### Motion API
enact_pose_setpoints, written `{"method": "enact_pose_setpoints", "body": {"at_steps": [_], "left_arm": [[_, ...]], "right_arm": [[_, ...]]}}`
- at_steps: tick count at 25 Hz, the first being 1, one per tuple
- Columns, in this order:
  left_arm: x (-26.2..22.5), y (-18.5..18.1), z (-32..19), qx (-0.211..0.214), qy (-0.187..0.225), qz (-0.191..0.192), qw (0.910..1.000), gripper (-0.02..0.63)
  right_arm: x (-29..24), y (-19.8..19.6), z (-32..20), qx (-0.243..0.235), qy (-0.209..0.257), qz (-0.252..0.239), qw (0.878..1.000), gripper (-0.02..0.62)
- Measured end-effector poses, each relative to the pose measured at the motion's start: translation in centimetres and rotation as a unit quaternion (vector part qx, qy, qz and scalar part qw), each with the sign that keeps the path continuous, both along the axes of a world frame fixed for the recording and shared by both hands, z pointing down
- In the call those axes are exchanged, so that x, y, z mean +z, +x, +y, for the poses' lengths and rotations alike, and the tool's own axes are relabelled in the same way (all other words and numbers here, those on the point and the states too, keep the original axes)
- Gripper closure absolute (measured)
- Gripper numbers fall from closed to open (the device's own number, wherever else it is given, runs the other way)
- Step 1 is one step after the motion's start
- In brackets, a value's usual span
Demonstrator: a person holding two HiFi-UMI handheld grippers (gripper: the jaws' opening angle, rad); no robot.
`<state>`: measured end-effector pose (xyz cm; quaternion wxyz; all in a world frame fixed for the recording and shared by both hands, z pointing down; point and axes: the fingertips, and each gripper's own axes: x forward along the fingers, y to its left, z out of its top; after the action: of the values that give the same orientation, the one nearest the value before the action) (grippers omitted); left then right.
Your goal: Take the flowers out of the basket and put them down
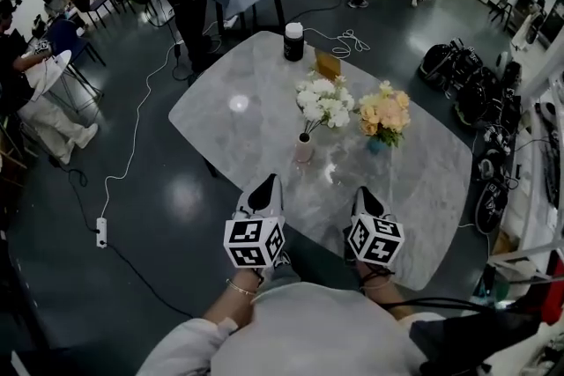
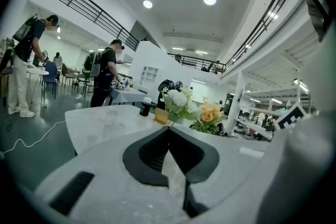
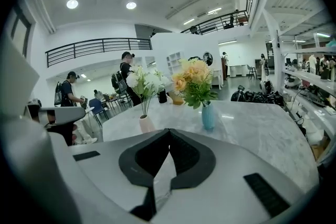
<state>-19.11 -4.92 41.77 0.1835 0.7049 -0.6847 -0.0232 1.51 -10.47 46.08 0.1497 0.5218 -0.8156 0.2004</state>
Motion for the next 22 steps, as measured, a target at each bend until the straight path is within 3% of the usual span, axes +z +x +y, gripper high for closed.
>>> {"method": "enact_pose_setpoints", "body": {"at_steps": [9,14,22], "left_arm": [[1.3,-0.8,-2.9,0.043,-0.008,0.012,0.9990,0.598],[3.0,-0.5,-3.6,0.048,-0.027,0.023,0.9982,0.598],[4.3,1.2,-4.9,0.061,-0.053,0.006,0.9967,0.598]], "right_arm": [[0.3,0.3,-0.2,0.042,-0.007,0.013,0.999,0.589],[0.7,0.1,-0.7,0.043,-0.011,0.014,0.999,0.589],[0.5,-1.2,-3.0,0.026,-0.006,-0.007,1.000,0.589]]}}
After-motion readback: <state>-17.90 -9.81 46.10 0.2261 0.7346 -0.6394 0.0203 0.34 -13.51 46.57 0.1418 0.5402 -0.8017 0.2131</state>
